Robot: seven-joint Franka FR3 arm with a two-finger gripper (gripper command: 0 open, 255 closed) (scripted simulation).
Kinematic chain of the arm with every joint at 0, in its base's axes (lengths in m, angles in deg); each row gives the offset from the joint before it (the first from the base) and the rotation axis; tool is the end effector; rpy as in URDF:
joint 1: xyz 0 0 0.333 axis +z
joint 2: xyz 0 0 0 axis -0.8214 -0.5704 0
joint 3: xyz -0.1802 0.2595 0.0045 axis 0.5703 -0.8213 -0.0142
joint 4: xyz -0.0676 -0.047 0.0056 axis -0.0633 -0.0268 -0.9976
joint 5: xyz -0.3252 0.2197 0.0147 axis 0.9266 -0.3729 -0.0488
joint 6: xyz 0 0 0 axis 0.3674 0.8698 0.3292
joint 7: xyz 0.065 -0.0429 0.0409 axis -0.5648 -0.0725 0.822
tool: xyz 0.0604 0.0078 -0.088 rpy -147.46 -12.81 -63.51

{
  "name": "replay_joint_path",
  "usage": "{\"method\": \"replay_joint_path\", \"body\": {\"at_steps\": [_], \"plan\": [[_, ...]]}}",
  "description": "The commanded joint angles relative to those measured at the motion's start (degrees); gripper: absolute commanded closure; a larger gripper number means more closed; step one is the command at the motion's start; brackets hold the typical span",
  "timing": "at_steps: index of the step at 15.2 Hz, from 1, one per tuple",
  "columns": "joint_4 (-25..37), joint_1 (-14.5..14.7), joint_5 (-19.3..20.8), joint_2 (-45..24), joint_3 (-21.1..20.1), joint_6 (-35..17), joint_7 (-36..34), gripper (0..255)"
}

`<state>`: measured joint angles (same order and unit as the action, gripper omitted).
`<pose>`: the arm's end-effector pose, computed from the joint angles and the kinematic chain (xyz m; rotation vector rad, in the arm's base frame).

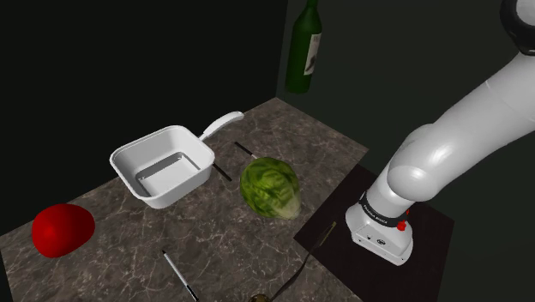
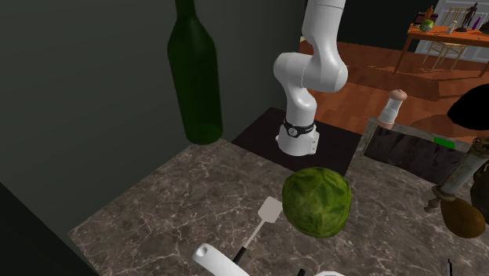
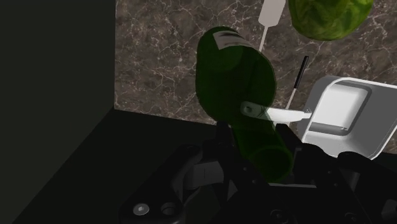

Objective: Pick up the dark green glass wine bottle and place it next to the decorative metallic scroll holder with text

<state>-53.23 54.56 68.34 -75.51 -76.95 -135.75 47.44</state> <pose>0.4378 -0.0909 0.7513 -3.1227 -0.1609 -0.1471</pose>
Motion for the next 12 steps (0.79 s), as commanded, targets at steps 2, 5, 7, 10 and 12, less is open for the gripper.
{"method": "replay_joint_path", "body": {"at_steps": [2,5,7,10,12], "plan": [[4.65,0.00,-0.25,-1.74,0.19,2.94,0.18,255],[9.47,-0.03,-0.57,-3.69,0.40,5.83,0.37,255],[12.97,-0.07,-0.82,-5.16,0.58,7.88,0.51,255],[18.77,-0.19,-1.31,-7.70,0.92,11.18,0.78,255],[23.14,-0.34,-1.73,-9.68,1.21,13.61,0.99,255]]}}
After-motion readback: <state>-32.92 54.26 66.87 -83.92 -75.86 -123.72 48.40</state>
